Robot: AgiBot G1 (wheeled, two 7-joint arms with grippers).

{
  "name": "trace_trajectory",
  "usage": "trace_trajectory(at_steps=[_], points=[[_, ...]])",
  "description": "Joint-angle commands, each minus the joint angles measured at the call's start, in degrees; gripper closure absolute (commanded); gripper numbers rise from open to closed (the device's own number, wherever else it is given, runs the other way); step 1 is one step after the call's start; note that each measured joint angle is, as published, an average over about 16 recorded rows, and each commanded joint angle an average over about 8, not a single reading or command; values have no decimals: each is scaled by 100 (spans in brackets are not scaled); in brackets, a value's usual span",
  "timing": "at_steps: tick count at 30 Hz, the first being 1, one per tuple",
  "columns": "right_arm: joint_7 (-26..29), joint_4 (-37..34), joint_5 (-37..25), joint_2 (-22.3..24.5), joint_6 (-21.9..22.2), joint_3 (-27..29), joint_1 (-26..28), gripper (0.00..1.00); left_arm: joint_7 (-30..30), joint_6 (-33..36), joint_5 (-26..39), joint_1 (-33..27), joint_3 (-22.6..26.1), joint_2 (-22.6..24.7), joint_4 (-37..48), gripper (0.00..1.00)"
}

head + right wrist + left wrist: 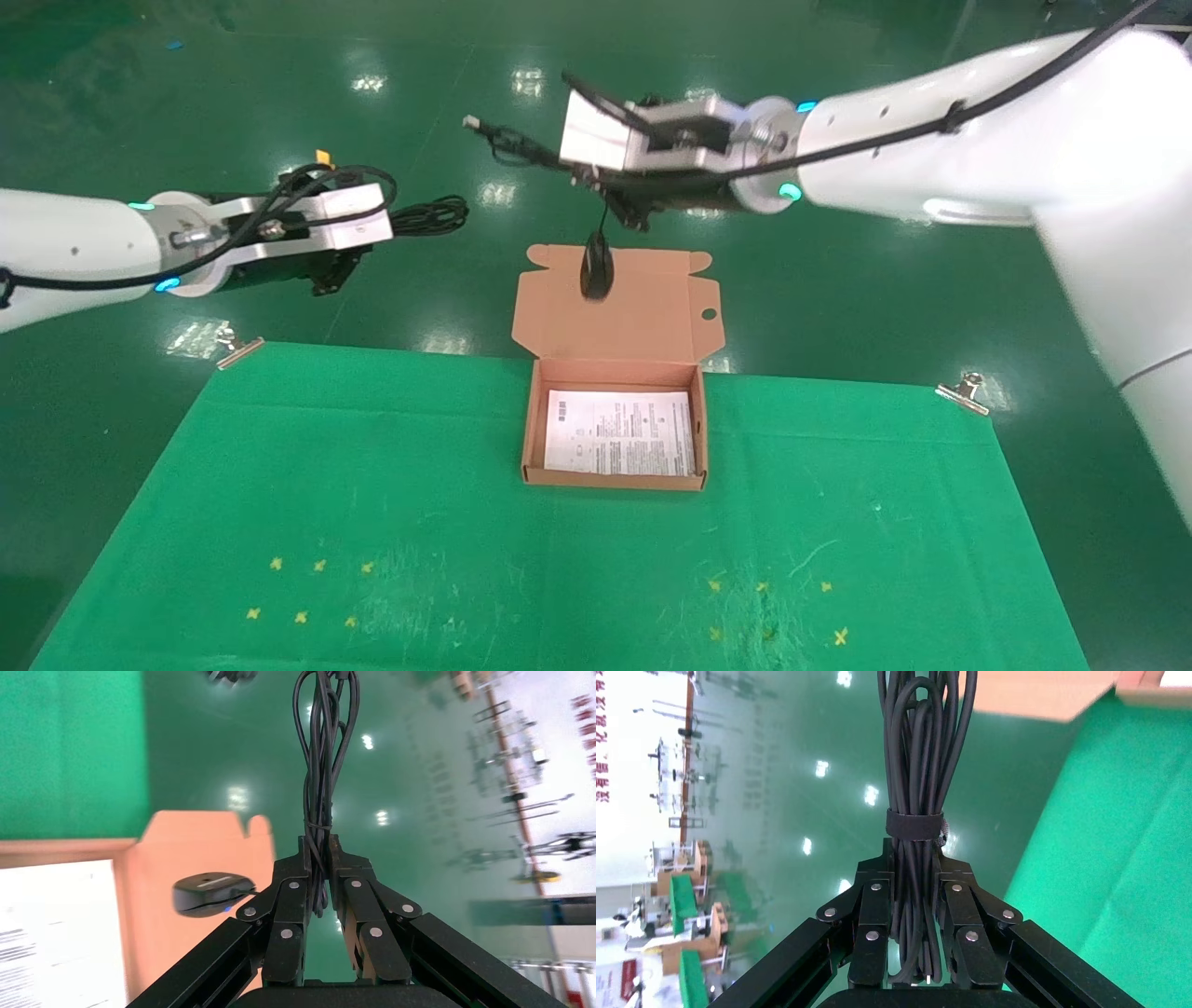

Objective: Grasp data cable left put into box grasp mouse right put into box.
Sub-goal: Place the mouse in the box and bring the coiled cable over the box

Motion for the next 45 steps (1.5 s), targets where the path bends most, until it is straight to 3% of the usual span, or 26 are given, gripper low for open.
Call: trace_trajectory(at_steps=[1, 14, 30, 31, 38, 39, 45], points=[[-38, -96, 43, -50, 3, -54, -44, 100, -99, 68, 110, 21, 9, -63, -101, 100], [112, -202, 655, -118, 198, -812, -509, 100, -593, 289, 467, 151, -1, -178, -577, 100], [1087, -978, 1429, -121, 758, -1735, -1027, 100, -667, 316, 525, 173, -3, -185, -648, 100], [1120, -1019, 1448, -122, 766, -1790, -1031, 95, -668, 317, 526, 174, -3, -185, -649, 100], [1131, -1063, 1477, -117, 803, -2089, -974, 8, -671, 319, 528, 175, -4, -186, -653, 100], [1119, -1045, 1475, -106, 810, -2119, -969, 1, -671, 320, 526, 176, -4, -185, -655, 100], [1119, -879, 1487, -7, 856, -2230, -971, 0, -653, 329, 455, 218, 8, -159, -689, 100]])
